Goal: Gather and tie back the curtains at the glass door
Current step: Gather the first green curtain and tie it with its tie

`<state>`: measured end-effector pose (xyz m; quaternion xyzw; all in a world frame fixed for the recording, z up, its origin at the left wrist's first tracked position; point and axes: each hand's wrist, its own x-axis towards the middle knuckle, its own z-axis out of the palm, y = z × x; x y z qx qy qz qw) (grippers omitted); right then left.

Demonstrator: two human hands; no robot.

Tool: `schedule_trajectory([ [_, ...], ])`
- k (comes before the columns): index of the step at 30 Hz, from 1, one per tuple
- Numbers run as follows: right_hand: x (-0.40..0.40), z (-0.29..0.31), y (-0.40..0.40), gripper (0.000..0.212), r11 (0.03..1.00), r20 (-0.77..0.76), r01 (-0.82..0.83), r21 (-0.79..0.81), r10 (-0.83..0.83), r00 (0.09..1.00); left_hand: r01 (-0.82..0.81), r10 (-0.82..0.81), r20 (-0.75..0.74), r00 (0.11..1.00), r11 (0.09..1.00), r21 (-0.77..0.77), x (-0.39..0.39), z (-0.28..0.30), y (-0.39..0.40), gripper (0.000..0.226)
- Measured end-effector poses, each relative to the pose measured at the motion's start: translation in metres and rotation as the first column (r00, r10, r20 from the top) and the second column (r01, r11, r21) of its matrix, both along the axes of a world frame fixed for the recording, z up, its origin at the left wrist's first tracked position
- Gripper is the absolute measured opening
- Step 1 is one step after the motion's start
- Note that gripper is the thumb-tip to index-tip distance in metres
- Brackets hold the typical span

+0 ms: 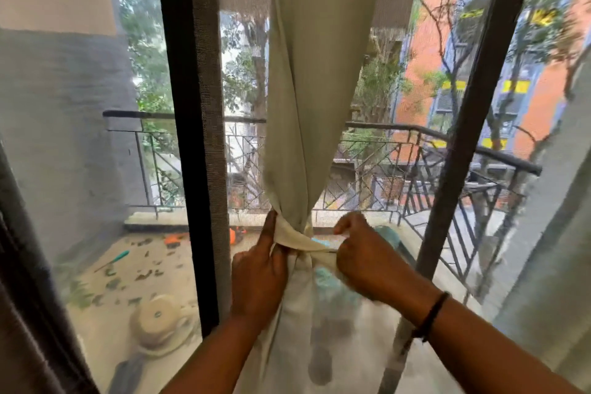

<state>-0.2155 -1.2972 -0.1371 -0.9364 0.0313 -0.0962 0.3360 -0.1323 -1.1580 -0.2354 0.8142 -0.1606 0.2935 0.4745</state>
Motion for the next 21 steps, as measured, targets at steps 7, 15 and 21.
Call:
schedule_trajectory([
  [7, -0.023, 0.002, 0.016, 0.049, 0.99, 0.041, 0.019, -0.14, -0.014, 0.999, 0.06, -0.064, -0.099, 0.993, 0.997, -0.045, 0.0, 0.004, 0.004, 0.051],
  [15, -0.009, -0.007, 0.011, 0.035, 0.857, -0.296, 0.0, 0.515, 0.177, 0.939, 0.141, -0.14, -0.032, 0.99, 0.989, 0.04, -0.007, -0.003, 0.006, 0.065],
  [21, -0.007, -0.019, 0.02, 0.03, 0.824, -0.286, -0.058, 0.564, 0.26, 0.922, 0.122, -0.12, -0.036, 0.992, 0.99, 0.075, -0.017, 0.007, 0.004, 0.062],
])
